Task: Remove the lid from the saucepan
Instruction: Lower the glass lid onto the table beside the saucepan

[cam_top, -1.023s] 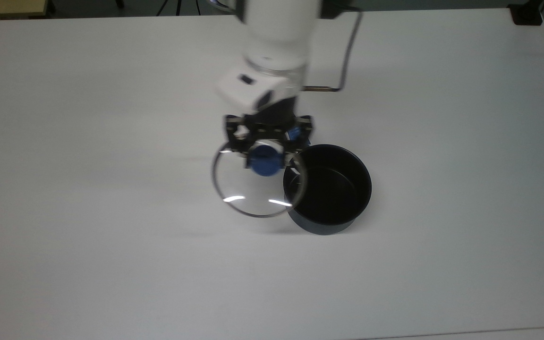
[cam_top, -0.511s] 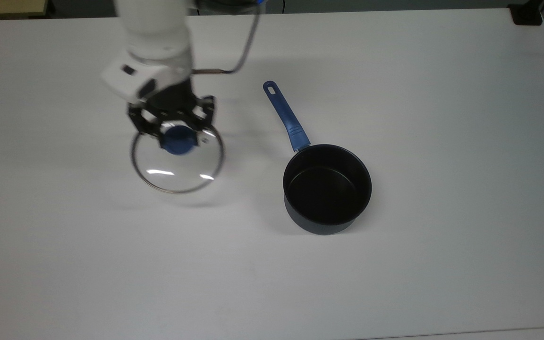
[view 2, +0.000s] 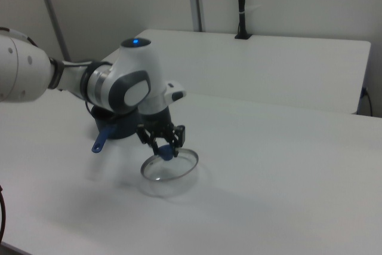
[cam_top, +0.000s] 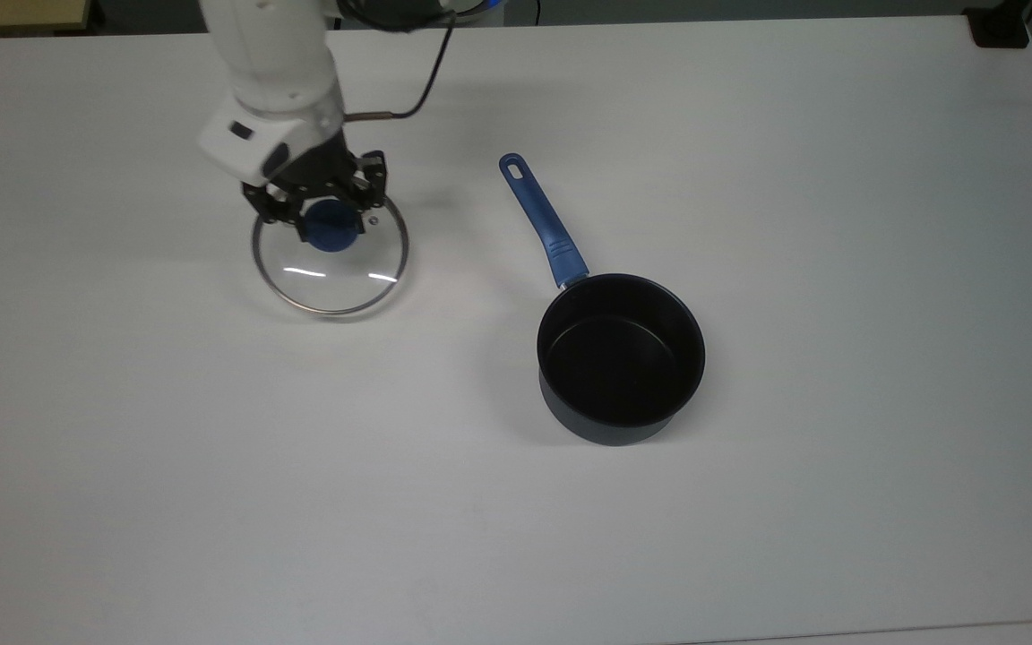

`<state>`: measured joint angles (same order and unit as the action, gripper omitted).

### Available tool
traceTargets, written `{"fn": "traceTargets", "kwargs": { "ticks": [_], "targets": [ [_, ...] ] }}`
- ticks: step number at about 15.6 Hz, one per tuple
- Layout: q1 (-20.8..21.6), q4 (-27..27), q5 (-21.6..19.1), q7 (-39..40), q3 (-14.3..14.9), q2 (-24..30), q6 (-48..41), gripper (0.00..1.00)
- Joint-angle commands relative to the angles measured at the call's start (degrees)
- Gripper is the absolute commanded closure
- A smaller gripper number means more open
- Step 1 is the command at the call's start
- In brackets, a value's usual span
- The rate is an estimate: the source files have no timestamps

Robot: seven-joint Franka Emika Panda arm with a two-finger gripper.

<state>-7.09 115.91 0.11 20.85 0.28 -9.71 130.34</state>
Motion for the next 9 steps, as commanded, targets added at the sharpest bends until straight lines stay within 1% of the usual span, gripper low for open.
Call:
{"fn": "traceTargets", "kwargs": {
  "ticks": [1,4,5,6,7,8,9],
  "targets": [
    [0.41,5.64,-1.43,0.68,-0.90,2.94,4.66,0.52],
    [0.49,6.61,-1.52,-1.59,-0.90,2.07,8.78,0.52],
    [0.58,7.22,-1.52,-2.47,-0.90,2.06,10.01,0.44],
    [0.67,7.23,-1.52,-2.74,-0.90,2.32,9.50,0.24],
    [0.67,7.14,-1.52,-3.62,-0.90,2.59,9.24,0.11],
    [0.84,6.70,-1.52,-4.76,-0.90,2.76,8.36,0.01],
    [1.11,6.00,-1.43,-6.07,-0.90,2.94,6.96,0.00]
  ]
}}
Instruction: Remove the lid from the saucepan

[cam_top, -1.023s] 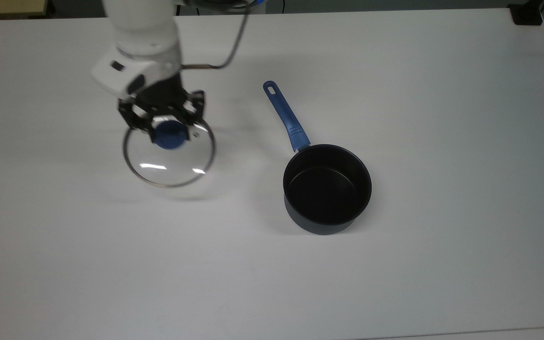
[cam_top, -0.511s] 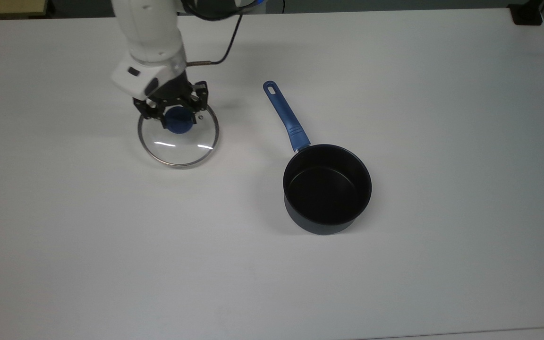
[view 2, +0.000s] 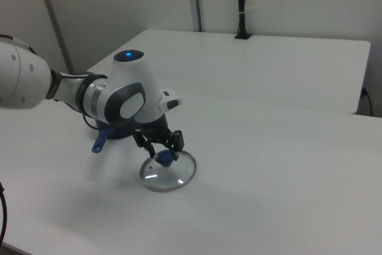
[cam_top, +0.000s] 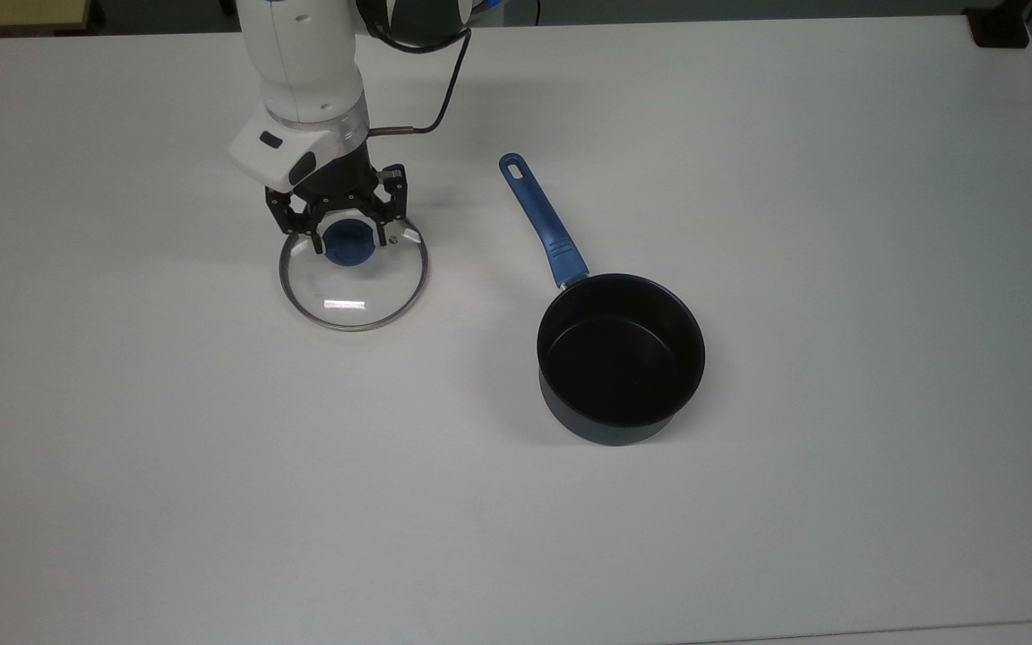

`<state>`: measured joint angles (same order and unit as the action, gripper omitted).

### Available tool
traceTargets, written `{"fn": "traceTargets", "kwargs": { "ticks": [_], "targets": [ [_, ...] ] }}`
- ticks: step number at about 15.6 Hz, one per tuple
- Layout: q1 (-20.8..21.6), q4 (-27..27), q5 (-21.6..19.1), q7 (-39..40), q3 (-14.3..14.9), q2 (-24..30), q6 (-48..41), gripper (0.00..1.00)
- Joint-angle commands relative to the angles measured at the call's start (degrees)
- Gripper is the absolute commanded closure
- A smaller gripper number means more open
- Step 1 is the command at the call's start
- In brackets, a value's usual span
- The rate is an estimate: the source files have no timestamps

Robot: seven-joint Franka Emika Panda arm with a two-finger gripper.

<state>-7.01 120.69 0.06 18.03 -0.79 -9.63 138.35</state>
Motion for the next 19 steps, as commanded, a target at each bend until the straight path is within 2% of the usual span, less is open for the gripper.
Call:
{"fn": "traceTargets", "kwargs": {
  "ticks": [1,4,8,12,16,19],
  "targets": [
    [1.03,0.52,-1.38,-3.61,0.09,3.13,-2.37,0.00],
    [2.25,-3.07,-1.29,-3.79,0.17,5.84,-10.79,0.00],
    [2.70,-15.45,-1.11,-4.23,0.17,6.91,-29.24,0.00],
    [4.19,-25.40,0.02,-14.05,0.26,7.00,-39.98,0.00],
    [7.17,-27.61,3.10,-21.27,0.35,8.14,-44.66,0.00],
    [7.36,-27.61,4.60,-22.33,0.61,9.46,-45.28,0.00]
  ]
}}
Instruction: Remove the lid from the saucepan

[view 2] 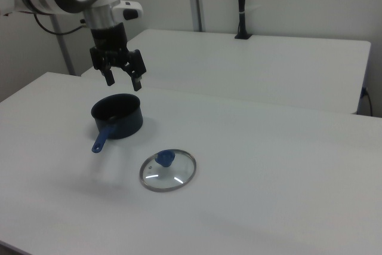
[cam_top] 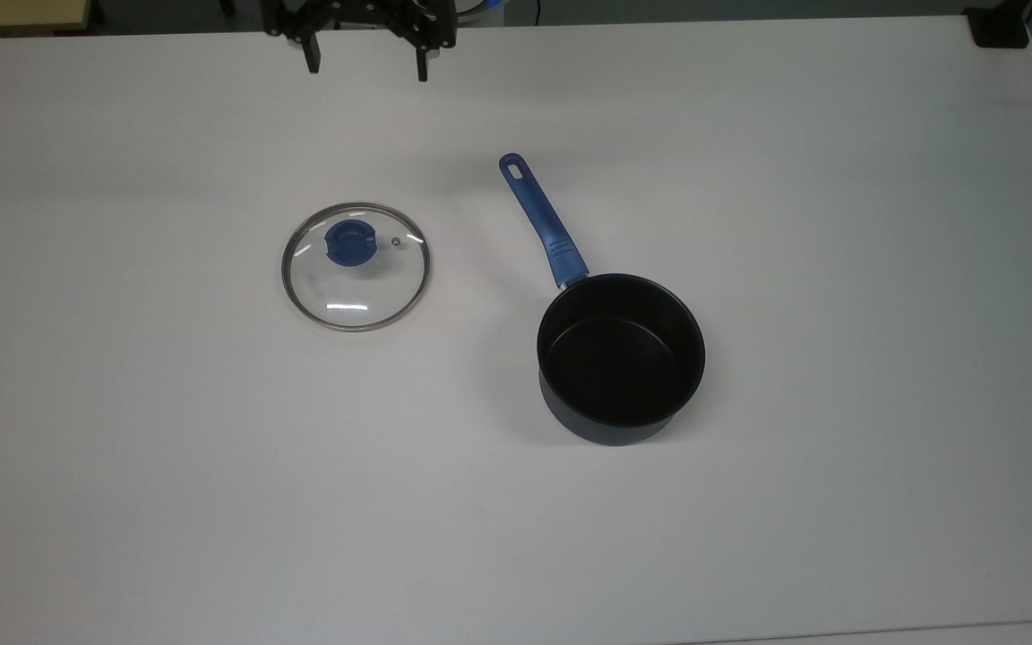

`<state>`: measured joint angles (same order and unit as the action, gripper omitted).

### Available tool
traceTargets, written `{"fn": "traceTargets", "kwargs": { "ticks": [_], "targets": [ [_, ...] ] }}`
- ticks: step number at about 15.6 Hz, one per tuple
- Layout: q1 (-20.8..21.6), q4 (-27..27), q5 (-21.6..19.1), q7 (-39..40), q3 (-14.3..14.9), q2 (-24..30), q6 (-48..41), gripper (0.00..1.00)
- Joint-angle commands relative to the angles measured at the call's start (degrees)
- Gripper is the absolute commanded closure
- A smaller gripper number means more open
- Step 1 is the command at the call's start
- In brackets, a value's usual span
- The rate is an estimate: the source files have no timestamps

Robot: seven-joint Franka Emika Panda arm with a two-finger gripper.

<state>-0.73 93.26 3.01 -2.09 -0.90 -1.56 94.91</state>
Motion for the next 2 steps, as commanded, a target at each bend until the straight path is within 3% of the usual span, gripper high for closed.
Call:
{"fn": "traceTargets", "kwargs": {
  "ticks": [1,2],
  "targets": [
    [1.17,-0.10,1.65,-2.56,0.73,1.38,-1.83,0.00],
    [1.26,-0.10,1.65,-2.57,0.73,1.38,-1.83,0.00]
  ]
}}
